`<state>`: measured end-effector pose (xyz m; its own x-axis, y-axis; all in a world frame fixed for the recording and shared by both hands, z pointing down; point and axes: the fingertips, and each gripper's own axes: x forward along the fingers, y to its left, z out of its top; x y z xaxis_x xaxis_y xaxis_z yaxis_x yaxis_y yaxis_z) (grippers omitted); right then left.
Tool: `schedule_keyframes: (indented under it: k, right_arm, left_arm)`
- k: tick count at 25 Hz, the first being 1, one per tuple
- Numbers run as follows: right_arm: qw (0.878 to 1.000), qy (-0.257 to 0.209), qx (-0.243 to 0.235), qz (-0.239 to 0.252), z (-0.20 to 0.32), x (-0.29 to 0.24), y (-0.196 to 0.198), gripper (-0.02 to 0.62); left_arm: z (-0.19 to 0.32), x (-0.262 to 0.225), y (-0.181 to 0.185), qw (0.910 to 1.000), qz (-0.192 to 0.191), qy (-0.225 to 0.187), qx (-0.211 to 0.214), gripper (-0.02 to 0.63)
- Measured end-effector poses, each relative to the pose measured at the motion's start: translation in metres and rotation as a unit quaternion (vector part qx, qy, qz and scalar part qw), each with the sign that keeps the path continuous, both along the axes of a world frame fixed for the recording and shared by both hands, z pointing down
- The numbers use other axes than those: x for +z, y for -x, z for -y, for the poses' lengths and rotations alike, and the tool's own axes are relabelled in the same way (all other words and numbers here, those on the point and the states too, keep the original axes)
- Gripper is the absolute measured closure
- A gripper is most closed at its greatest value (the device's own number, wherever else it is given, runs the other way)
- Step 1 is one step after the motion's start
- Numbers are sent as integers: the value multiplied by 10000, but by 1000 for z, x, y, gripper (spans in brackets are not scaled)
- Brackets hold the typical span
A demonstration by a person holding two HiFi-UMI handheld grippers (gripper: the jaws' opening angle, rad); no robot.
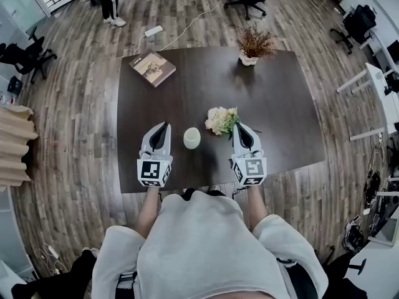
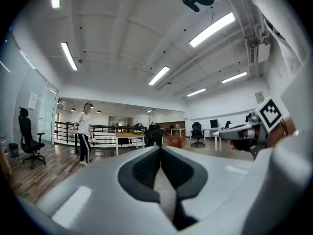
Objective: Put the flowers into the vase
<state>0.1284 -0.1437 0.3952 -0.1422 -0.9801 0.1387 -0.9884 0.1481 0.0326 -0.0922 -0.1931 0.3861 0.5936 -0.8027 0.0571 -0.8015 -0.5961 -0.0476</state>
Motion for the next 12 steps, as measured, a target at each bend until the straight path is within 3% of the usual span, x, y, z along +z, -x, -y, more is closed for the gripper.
schedule_keyframes:
  k: [5, 12]
  right_arm:
    - [9997, 102, -205, 98, 3, 4, -11, 598]
    - [9981, 525, -258, 164, -1, 45, -22, 597]
  left_arm:
    - [-3, 6, -3, 9994, 88, 131, -311, 595]
    - [-18, 52, -2, 9965, 145, 654, -508, 595]
